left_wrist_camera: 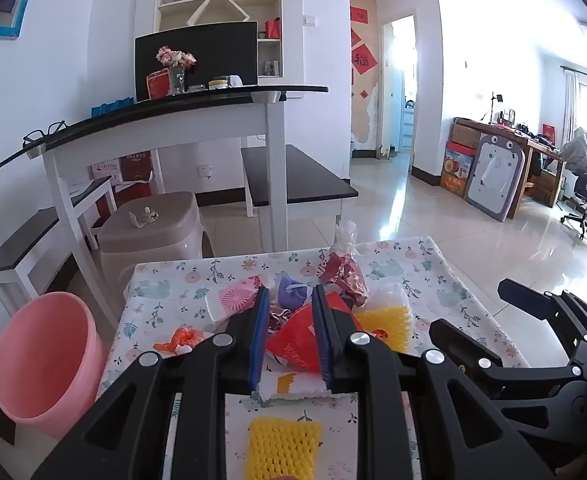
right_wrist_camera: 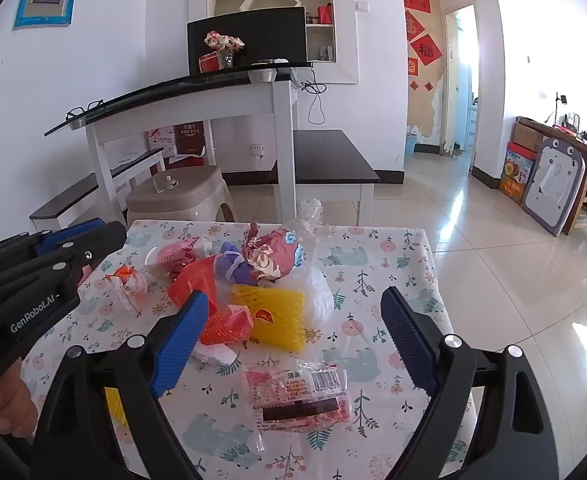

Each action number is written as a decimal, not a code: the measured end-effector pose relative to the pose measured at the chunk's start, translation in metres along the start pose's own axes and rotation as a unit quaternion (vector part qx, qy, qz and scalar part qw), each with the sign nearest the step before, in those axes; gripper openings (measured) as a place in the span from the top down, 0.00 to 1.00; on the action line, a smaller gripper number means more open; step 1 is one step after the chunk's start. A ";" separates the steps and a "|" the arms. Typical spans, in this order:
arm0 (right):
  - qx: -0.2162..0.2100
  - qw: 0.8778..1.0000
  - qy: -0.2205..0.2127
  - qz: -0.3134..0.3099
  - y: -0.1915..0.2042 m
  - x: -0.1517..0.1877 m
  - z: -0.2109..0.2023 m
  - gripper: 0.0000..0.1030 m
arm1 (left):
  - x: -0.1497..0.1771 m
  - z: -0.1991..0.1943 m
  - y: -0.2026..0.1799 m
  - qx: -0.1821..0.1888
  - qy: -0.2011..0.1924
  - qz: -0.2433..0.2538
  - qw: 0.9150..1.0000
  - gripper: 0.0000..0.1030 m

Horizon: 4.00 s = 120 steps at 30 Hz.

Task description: Collect trash

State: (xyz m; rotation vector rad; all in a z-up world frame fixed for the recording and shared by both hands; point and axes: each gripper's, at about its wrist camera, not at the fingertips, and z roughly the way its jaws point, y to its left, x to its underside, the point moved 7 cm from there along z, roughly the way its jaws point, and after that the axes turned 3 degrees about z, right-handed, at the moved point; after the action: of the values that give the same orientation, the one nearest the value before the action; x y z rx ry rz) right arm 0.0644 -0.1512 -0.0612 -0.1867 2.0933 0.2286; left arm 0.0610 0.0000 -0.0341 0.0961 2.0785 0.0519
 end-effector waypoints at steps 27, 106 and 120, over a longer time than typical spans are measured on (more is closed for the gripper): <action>0.003 1.000 -0.003 -0.003 0.002 -0.003 -0.002 0.14 | 0.005 -0.001 0.002 0.004 0.004 -0.008 1.000 0.80; 0.002 1.000 0.001 0.001 0.001 -0.002 -0.001 0.14 | 0.026 0.014 0.002 0.017 0.011 -0.016 1.000 0.80; -0.010 1.000 0.012 0.001 -0.002 0.013 0.014 0.14 | 0.036 0.015 0.026 0.052 0.037 -0.061 0.996 0.73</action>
State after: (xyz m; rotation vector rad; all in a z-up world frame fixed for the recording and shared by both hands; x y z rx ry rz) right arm 0.0704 -0.1503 -0.0795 -0.2011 2.1158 0.2498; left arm 0.0576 0.0291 -0.0704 0.0305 2.1559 -0.1286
